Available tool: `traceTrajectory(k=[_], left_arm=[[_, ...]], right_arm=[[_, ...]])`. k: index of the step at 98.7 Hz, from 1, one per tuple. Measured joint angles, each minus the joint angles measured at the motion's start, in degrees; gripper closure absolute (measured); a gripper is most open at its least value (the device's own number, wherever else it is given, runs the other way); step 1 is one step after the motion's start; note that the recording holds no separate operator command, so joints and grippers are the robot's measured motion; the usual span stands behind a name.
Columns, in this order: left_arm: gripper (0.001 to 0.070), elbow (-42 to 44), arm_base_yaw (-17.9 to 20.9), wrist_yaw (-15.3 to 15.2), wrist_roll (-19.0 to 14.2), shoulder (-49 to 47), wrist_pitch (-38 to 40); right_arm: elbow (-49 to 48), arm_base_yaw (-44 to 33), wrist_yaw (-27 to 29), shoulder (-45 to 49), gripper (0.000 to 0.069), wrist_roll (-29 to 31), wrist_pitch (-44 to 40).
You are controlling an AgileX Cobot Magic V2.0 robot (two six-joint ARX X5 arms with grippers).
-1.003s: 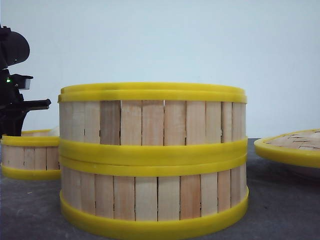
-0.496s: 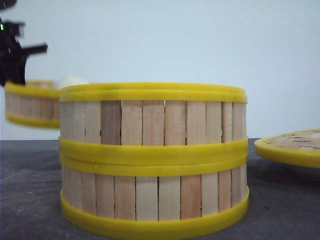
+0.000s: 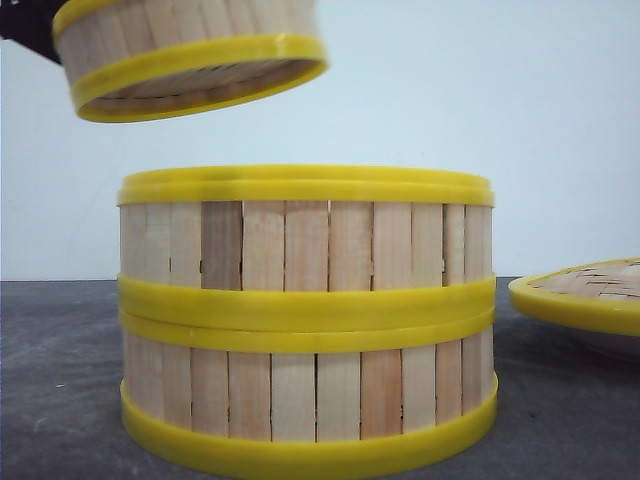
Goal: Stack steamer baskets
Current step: 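Grasp the rim of another bun-filled basket with the left gripper and lift, then carry the basket with the left gripper over the stack and lower it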
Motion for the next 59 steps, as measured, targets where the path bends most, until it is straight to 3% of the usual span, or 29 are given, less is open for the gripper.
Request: traceTrajectory(k=[25,43,59], left_arm=[[0.0674,0.0,-9.7,-0.5,3.0,0.0,-2.4],[0.0674,0.0,-16.4,-6.4,3.1,0.0,-2.5],[0.0674,0.0,-19.3,-9.3,3.6,0.0,-2.8]], right_arm=[[0.0,0.0,0.0,-1.8,0.0289,0.0,-3.3],[0.0,0.0,0.0,-1.7,0.0289,-0.2,-6.1],[0.0,0.0,0.0,-1.7,0.0289,-0.3,-7.1]])
